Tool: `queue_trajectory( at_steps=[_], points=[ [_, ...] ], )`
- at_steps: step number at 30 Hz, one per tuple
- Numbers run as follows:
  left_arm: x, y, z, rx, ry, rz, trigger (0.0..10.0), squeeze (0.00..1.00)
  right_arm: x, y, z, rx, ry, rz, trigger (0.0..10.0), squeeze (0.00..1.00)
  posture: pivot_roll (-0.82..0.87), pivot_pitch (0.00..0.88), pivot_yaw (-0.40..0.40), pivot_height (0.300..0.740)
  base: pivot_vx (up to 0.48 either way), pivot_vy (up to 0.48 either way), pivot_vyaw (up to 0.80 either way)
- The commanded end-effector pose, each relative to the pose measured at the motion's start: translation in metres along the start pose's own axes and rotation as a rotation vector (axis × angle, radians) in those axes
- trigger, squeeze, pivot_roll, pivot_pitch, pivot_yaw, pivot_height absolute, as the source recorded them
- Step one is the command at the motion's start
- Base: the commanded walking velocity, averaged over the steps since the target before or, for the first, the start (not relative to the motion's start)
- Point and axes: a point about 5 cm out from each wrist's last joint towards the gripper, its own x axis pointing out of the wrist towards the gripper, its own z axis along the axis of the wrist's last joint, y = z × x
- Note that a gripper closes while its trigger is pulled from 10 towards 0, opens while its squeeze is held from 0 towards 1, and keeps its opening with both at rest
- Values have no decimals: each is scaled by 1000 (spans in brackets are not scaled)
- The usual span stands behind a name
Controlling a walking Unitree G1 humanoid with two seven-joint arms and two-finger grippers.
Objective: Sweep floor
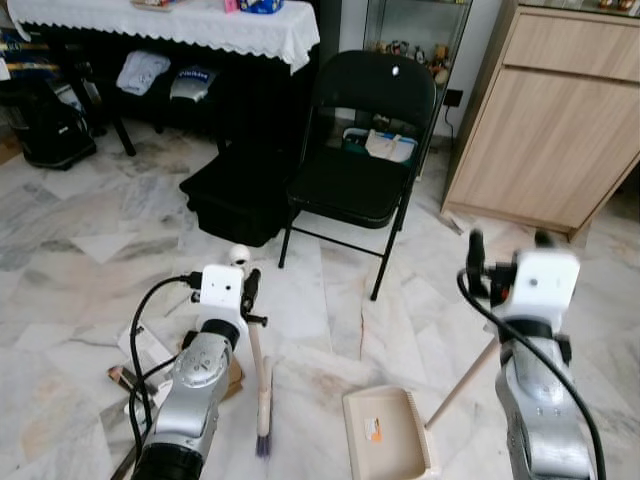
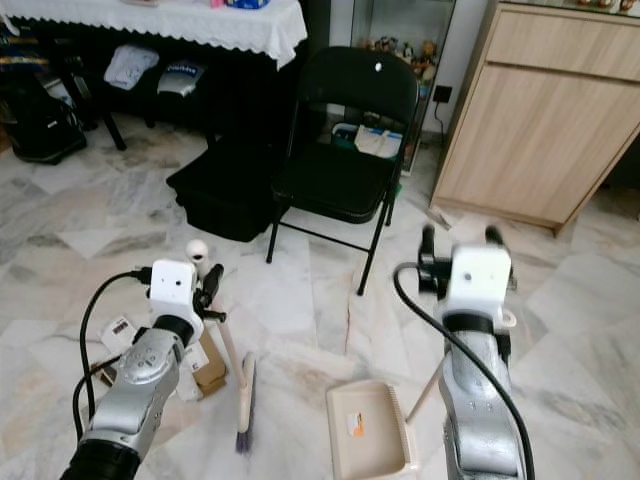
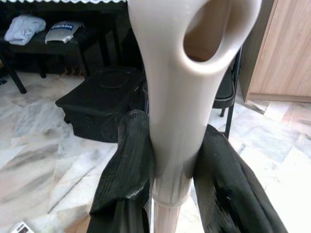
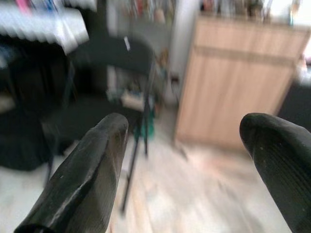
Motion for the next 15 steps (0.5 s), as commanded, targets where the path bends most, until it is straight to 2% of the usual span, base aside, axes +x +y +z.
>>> queue_trajectory(
  at_steps=[1,2,4,10,15],
  points=[
    [4,2,9,16,-47,-1,10000,0,0,-4,-3,8,24,-13,10000,16,28,16,-30,740,0,0,0],
    [4,2,8,16,-47,-3,10000,0,-1,-7,-9,11,49,-17,10000,1000,29,15,-30,740,0,0,0],
    [4,2,8,14,-46,-6,10000,0,-5,-14,-17,16,80,-46,10000,1000,32,12,-30,740,0,0,0],
    [4,2,6,15,-44,-11,10000,0,-8,-28,-21,-8,91,-105,10000,1000,30,0,-26,740,0,0,0],
    [3,2,5,15,-42,-17,10000,0,-8,-31,-22,-14,91,-106,10000,1000,28,0,-24,740,0,0,0]
  ],
)
